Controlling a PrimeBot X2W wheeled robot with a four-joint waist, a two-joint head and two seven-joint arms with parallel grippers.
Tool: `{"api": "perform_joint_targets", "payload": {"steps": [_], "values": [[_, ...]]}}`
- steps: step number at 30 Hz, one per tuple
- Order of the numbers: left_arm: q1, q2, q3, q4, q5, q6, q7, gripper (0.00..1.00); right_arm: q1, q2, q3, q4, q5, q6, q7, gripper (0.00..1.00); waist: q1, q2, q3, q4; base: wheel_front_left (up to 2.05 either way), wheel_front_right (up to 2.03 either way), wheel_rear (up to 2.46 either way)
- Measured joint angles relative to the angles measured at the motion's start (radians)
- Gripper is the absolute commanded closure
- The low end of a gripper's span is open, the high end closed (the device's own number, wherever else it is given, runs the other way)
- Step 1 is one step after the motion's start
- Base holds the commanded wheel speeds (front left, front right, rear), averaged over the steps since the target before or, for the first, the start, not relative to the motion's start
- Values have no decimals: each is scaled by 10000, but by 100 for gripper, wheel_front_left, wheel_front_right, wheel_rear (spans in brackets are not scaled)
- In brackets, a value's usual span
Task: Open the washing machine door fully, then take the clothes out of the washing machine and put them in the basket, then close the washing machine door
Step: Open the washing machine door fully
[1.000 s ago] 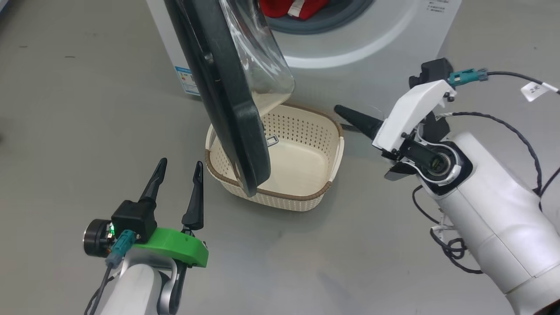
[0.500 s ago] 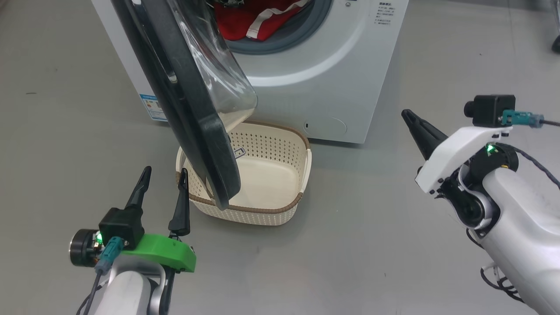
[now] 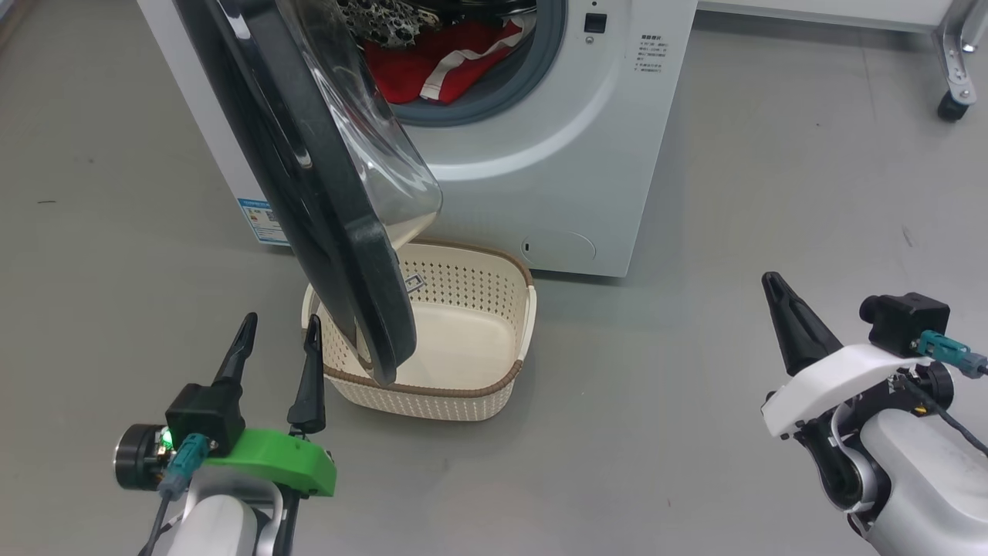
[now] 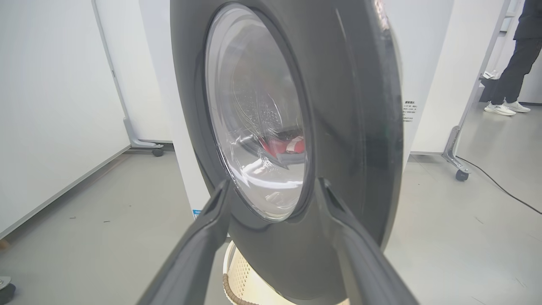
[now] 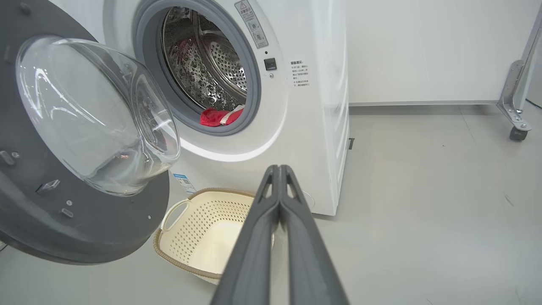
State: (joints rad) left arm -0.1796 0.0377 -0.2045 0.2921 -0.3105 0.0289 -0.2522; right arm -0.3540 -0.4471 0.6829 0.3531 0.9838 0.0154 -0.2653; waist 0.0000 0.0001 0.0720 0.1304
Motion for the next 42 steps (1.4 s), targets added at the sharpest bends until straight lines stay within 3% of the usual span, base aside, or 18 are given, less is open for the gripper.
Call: {"api": "perform_joint_targets", "payload": {"steps": [13, 23, 24, 25, 42], "values": [[132, 0, 123, -12, 213, -142, 0, 0, 1398, 407, -1290, -1016, -828, -974, 61, 100, 0, 0, -77, -154, 0, 0, 0], [199, -2, 173, -63, 263, -199, 2, 0, 2197, 719, -2274, -1973, -1981, -1152, 88, 100, 0, 0, 17, -349, 0, 0, 0], [199, -2, 171, -63, 282, -251, 2, 0, 2260, 734, -2385, -2036, -2094, -1162, 88, 72, 0, 0, 30, -363, 0, 0, 0], [199, -2, 167, -65, 291, -257, 0, 0, 2320, 746, -2504, -2127, -2245, -1166, 88, 0, 0, 0, 40, -374, 0, 0, 0], [199, -2, 228, -56, 305, -301, 0, 0, 3249, 1285, -3039, -2880, -3248, -1235, 88, 0, 0, 0, 209, -552, 0, 0, 0]]}}
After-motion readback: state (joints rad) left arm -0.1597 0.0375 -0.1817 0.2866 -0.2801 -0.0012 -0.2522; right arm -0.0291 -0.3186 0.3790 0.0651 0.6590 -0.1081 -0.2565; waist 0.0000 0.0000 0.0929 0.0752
